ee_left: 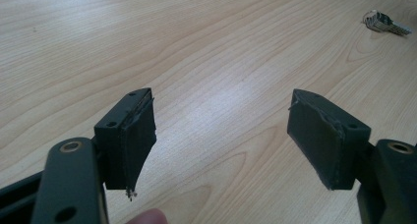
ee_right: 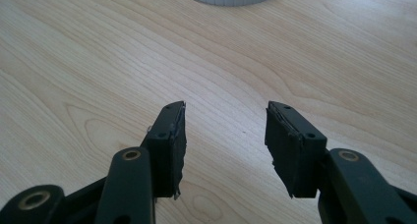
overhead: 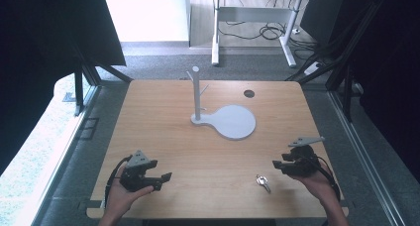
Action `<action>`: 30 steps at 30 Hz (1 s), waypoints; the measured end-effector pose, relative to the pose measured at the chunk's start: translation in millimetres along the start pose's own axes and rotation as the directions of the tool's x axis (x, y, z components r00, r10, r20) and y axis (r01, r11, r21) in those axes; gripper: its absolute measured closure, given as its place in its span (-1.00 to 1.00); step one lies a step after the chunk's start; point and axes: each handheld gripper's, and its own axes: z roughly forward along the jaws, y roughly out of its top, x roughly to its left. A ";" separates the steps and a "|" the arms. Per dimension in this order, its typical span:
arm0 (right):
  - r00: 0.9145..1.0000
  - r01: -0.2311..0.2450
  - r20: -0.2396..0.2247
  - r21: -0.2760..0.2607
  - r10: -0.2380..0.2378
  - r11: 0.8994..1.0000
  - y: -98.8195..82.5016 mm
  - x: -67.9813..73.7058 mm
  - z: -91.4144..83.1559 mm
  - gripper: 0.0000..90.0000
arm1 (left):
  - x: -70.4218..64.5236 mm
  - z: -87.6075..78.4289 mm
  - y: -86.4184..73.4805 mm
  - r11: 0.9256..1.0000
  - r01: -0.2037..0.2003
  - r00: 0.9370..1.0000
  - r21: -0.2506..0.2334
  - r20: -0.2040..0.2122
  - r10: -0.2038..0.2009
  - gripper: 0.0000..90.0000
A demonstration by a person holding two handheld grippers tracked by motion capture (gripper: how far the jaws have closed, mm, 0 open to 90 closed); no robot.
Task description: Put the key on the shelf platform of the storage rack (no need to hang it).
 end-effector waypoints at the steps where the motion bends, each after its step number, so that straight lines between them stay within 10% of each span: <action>1: 1.000 0.004 0.001 -0.001 -0.004 1.000 1.1 1.0 0.0 0.15 | -0.1 -0.3 0.1 1.000 -0.001 1.000 0.000 -0.003 0.001 -0.41; 30: 0.992 0.106 -0.091 0.154 -0.092 0.982 11.8 35.3 29.2 0.36 | 4.2 -2.9 -1.5 1.000 0.006 1.000 -0.005 -0.009 -0.006 -0.41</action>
